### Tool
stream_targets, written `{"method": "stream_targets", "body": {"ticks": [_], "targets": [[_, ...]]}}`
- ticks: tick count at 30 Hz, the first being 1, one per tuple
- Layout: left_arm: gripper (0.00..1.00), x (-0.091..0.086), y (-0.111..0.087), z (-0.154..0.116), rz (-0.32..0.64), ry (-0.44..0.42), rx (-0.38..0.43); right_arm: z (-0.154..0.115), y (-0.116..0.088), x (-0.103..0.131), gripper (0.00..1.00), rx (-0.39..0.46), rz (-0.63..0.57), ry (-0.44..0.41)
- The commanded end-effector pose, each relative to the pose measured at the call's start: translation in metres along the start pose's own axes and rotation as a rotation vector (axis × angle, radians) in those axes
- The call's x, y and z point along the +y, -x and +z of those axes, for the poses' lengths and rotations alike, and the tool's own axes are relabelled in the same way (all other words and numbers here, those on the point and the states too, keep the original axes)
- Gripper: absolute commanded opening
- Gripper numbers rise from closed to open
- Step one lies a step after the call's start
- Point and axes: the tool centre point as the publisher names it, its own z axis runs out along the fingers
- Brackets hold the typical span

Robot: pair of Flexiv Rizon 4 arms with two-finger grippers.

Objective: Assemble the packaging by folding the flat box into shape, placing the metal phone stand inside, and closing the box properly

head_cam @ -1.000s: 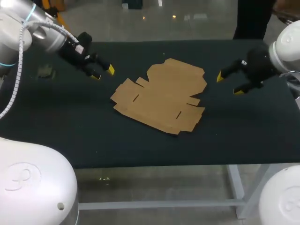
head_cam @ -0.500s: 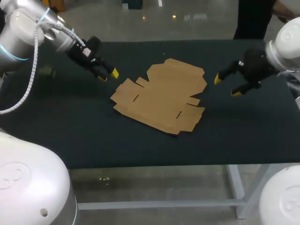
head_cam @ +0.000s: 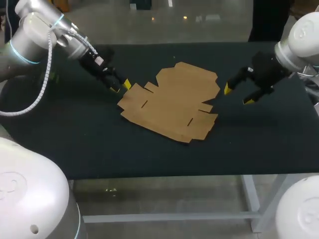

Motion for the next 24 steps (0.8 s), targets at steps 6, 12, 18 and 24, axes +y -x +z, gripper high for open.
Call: {"method": "stream_targets", "body": {"ticks": [6, 12, 18, 24], "targets": [[0.9, -0.004, 0.008, 0.01, -0.009, 0.049, 0.016, 0.003, 0.004, 0.001, 1.0, -0.002, -0.071, -0.036], [0.71, -0.005, 0.011, 0.019, -0.017, 0.074, 0.031, 0.003, 0.006, 0.0, 1.0, 0.015, -0.094, -0.043], [0.67, -0.002, 0.009, 0.028, -0.039, 0.148, 0.043, 0.003, 0.006, 0.0, 1.0, 0.015, -0.094, -0.043], [0.2, -0.002, 0.011, 0.038, -0.068, 0.199, 0.042, 0.003, 0.006, 0.0, 1.0, 0.015, -0.094, -0.043]]}}
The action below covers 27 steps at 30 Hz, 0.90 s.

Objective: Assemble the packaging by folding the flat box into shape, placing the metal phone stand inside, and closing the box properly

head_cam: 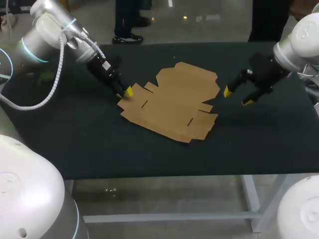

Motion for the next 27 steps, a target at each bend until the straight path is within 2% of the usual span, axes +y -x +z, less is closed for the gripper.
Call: {"method": "stream_targets", "body": {"ticks": [1, 4, 8, 13, 18, 27], "targets": [[0.0, -0.01, 0.007, 0.006, -0.011, 0.085, 0.01, -0.002, 0.0, 0.0, 1.0, 0.001, 0.0, -0.005], [0.0, -0.01, 0.007, 0.006, -0.019, 0.087, 0.01, -0.002, 0.0, 0.0, 1.0, 0.001, 0.0, -0.005], [0.0, -0.005, 0.006, 0.005, -0.045, 0.049, 0.016, -0.002, 0.0, 0.0, 1.0, 0.001, 0.0, -0.005], [0.0, 0.007, 0.004, 0.001, -0.077, -0.059, 0.033, -0.002, 0.0, 0.0, 1.0, 0.001, 0.0, -0.005], [0.0, 0.023, -0.004, -0.006, -0.142, -0.219, 0.066, -0.002, 0.0, 0.0, 1.0, 0.001, 0.0, -0.005], [0.0, 0.05, -0.017, -0.011, -0.242, -0.41, 0.096, -0.002, 0.0, 0.0, 1.0, 0.001, 0.0, -0.005]]}}
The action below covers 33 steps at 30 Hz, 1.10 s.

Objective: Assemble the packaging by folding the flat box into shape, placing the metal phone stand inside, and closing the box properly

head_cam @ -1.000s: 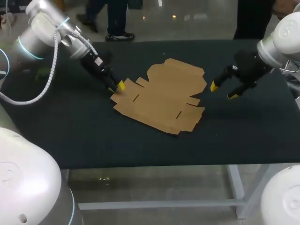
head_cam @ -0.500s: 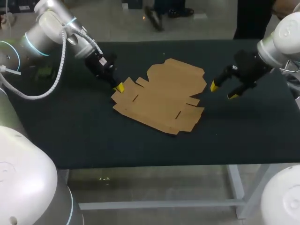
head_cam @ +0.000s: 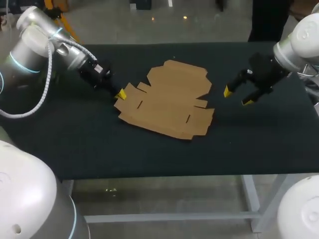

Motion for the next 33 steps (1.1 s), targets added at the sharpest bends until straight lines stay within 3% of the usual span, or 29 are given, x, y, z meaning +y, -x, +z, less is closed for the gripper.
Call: {"method": "stream_targets", "body": {"ticks": [1, 7, 13, 14, 15, 16, 17, 25, 33], "targets": [[0.0, 0.033, -0.007, -0.005, -0.029, -0.36, -0.017, -0.001, 0.0, 0.0, 1.0, 0.0, 0.0, -0.005], [0.0, 0.047, -0.002, -0.006, -0.073, -0.474, 0.036, -0.001, 0.0, 0.0, 1.0, 0.0, 0.0, -0.005], [0.0, 0.054, 0.001, 0.004, -0.117, -0.483, 0.048, -0.001, 0.0, 0.0, 1.0, 0.0, 0.0, -0.005], [0.07, 0.054, 0.002, 0.005, -0.117, -0.479, 0.046, -0.001, 0.0, 0.0, 1.0, 0.0, 0.0, -0.005], [0.39, 0.054, 0.002, 0.006, -0.12, -0.47, 0.046, -0.001, 0.0, 0.0, 1.0, 0.0, 0.0, -0.005], [0.55, 0.055, 0.003, 0.006, -0.124, -0.449, 0.041, -0.001, 0.0, 0.0, 1.0, 0.0, 0.0, -0.005], [0.98, 0.055, 0.004, 0.006, -0.124, -0.455, 0.041, -0.001, 0.0, 0.0, 1.0, 0.0, 0.0, -0.005], [1.0, 0.051, 0.001, -0.015, -0.097, -0.358, -0.01, -0.001, 0.0, 0.0, 1.0, 0.0, 0.0, -0.005], [1.0, 0.032, 0.003, -0.033, -0.027, -0.159, -0.016, -0.001, 0.0, 0.0, 1.0, 0.0, 0.0, -0.005]]}}
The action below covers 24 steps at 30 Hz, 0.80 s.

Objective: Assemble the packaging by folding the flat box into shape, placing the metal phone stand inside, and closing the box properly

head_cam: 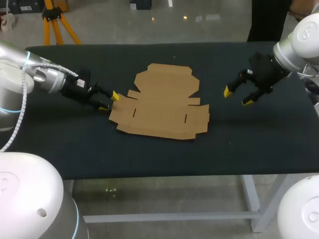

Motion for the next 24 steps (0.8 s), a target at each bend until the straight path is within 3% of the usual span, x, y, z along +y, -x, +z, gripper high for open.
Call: {"method": "stream_targets", "body": {"ticks": [1, 3, 6, 17, 20, 22, 24], "targets": [[1.0, -0.02, 0.004, -0.004, 0.031, 0.21, -0.002, -0.001, 0.0, 0.001, 1.0, 0.001, 0.0, -0.005], [1.0, -0.025, 0.005, -0.003, 0.052, 0.293, 0.007, -0.001, 0.0, 0.001, 1.0, 0.001, 0.0, -0.005], [1.0, -0.031, 0.006, -0.002, 0.086, 0.349, -0.014, -0.001, 0.0, 0.001, 1.0, 0.001, 0.0, -0.005], [1.0, -0.045, 0.004, 0.011, 0.119, 0.505, -0.076, -0.001, 0.0, 0.001, 1.0, 0.001, 0.0, -0.005], [0.8, -0.044, 0.004, 0.014, 0.126, 0.537, -0.081, -0.001, 0.0, 0.001, 1.0, 0.001, 0.0, -0.005], [0.56, -0.042, 0.003, 0.016, 0.127, 0.554, -0.089, -0.001, 0.0, 0.001, 1.0, 0.001, 0.0, -0.005], [0.4, -0.04, 0.003, 0.017, 0.125, 0.564, -0.101, -0.001, 0.0, 0.001, 1.0, 0.001, 0.0, -0.005]]}}
